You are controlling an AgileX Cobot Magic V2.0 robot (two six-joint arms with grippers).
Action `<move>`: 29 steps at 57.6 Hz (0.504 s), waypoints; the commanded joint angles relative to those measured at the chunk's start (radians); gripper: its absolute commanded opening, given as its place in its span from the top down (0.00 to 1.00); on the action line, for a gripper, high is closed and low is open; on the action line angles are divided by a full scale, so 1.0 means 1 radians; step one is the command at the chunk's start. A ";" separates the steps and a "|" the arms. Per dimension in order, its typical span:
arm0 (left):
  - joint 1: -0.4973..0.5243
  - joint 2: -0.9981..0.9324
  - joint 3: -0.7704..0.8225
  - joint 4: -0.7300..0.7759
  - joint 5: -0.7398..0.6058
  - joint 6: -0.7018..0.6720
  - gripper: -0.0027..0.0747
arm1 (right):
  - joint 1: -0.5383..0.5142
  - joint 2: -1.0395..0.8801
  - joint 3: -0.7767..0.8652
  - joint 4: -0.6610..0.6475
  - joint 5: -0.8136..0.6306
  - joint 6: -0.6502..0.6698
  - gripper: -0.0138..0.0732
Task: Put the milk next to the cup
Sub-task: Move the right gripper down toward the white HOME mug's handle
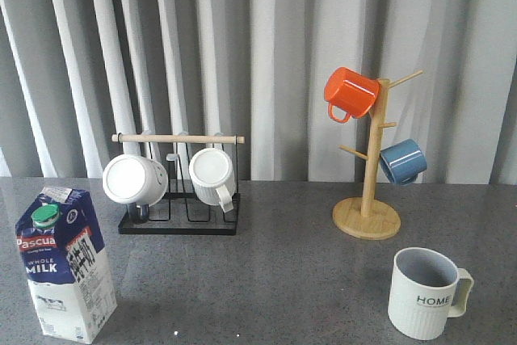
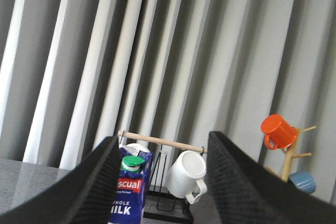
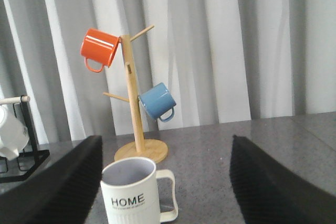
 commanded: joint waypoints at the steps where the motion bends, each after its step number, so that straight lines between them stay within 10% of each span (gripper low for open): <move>1: 0.001 0.058 -0.090 -0.053 -0.010 -0.009 0.43 | -0.004 0.089 -0.133 -0.012 -0.003 -0.009 0.17; 29: 0.001 0.656 -0.505 0.024 0.083 0.102 0.43 | 0.031 0.503 -0.639 -0.011 0.237 -0.247 0.24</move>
